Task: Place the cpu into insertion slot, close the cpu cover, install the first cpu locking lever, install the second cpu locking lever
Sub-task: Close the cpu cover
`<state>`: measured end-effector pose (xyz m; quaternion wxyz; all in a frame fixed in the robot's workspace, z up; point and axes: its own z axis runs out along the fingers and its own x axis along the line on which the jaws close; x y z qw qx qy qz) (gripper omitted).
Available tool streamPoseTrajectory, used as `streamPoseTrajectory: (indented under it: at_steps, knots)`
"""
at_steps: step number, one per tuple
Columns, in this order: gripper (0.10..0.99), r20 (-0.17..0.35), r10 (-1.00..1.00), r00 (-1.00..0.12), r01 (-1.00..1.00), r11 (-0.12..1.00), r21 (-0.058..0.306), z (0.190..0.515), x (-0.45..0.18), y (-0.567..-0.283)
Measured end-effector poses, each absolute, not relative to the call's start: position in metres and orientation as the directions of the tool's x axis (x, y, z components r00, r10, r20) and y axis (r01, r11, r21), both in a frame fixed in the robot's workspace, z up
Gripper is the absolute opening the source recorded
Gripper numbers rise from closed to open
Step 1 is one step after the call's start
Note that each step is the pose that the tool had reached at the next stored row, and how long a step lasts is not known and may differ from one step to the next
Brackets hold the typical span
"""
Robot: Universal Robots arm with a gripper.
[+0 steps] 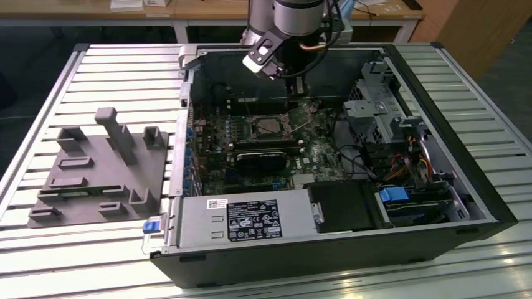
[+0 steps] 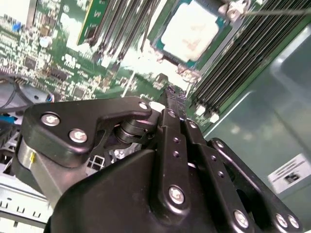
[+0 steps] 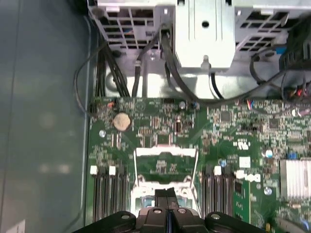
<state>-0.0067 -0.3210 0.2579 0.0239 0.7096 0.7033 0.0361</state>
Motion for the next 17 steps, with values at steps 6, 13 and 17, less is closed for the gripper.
streamPoseTrajectory:
  at_steps: [6,13,17]
  knots:
    - [0.102,0.018,1.0,0.008,0.996,-0.009,0.085,0.258,0.008,-0.321]
    - [0.102,0.018,1.0,0.008,0.996,-0.01,0.085,0.258,0.027,-0.321]
    - [0.102,0.018,1.0,0.008,0.996,-0.009,0.085,0.258,0.037,-0.321]
